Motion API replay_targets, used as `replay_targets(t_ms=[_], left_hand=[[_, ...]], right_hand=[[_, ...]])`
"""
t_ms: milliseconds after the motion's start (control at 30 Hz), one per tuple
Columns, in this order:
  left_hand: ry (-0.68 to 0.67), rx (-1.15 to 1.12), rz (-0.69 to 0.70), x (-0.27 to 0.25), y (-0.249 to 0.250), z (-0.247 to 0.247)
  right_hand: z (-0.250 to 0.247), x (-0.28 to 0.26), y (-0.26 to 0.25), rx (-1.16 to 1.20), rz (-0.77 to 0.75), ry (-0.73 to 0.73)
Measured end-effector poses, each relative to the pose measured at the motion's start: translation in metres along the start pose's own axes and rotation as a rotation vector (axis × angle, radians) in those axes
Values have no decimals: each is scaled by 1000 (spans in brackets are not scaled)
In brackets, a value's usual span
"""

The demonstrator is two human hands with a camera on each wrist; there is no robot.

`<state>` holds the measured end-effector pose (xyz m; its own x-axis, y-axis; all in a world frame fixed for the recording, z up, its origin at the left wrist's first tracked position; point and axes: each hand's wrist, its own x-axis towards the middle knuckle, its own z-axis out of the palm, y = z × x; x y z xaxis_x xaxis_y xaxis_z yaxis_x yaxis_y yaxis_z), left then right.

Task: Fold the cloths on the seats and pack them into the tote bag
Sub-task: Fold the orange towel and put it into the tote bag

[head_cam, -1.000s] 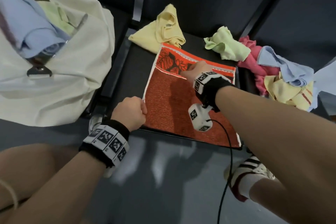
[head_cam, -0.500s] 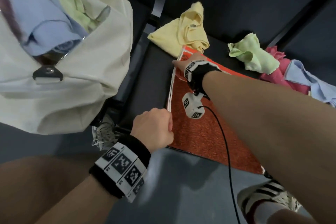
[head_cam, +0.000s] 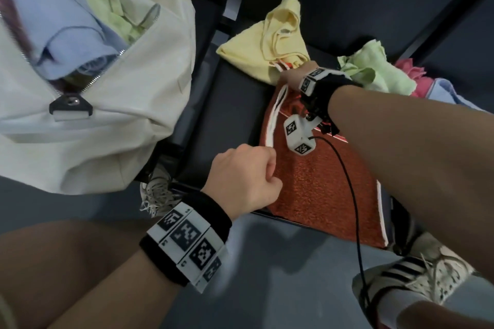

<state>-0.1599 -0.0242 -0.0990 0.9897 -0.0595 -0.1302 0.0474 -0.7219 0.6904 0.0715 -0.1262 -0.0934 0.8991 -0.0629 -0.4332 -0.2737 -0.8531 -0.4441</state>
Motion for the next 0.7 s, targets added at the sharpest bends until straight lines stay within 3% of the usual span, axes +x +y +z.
replay_targets(t_ms=[233,333,467,700], left_hand=[[-6,-281,117,3,41,13],[-21,-384,193,2,56,26],[-54,-390,280,0,85,49],[-154,-299,361,11,126,98]], right_hand=[[-52,-11,19,104,36,147],[-73,-15,39,114,29,145],[-98,-21,69,54,68,231],[-135,37,160,-34,120,301]])
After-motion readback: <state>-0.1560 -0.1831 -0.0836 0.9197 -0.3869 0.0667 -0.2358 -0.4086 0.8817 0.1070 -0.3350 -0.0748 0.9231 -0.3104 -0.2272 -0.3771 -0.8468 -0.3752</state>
